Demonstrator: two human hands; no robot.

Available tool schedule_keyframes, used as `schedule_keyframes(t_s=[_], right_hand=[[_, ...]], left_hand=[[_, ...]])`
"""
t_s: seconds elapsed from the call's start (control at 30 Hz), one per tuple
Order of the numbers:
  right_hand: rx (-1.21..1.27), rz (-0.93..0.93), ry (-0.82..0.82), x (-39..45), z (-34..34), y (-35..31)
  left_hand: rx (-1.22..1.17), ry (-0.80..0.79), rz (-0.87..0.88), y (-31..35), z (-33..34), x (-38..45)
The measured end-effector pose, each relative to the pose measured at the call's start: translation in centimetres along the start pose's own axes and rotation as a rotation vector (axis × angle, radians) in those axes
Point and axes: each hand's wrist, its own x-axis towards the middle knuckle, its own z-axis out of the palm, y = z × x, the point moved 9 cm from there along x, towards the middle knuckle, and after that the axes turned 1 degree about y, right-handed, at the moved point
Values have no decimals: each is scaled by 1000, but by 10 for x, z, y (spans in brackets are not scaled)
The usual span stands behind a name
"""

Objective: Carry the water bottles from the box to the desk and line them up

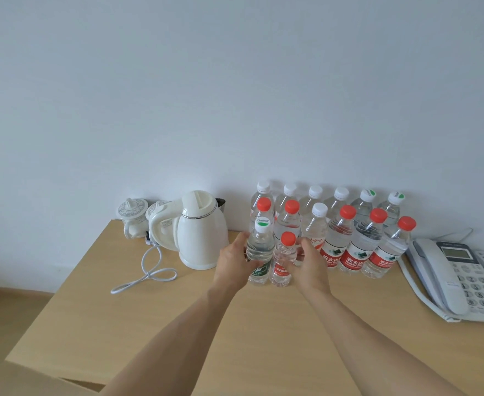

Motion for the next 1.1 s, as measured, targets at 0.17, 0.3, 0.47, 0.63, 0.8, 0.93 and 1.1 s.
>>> schedule_keyframes(t_s=[0.17,0.3,0.47,0.63,0.8,0.93,1.1], right_hand=[[-17,28,-12,0,-1,-1],[-32,46,-16,-2,-3,-1],[-38,68,-7,-4,-4,-4],[-91,103,2,-6,-8,2],[-142,157,11,-16,-16,16],[-184,208,30,-29,-25,26],[-233,243,51,-43,-37,34]], left_hand=[[10,-19,0,2,0,-1],[20,-26,6,5,1,-2],[60,-29,38,9,1,-4],[153,-35,-16,1,2,-10],[459,-121,-206,-27,13,-32],[569,-220,-115,-22,39,-50],[552,-207,43,6,56,-56]])
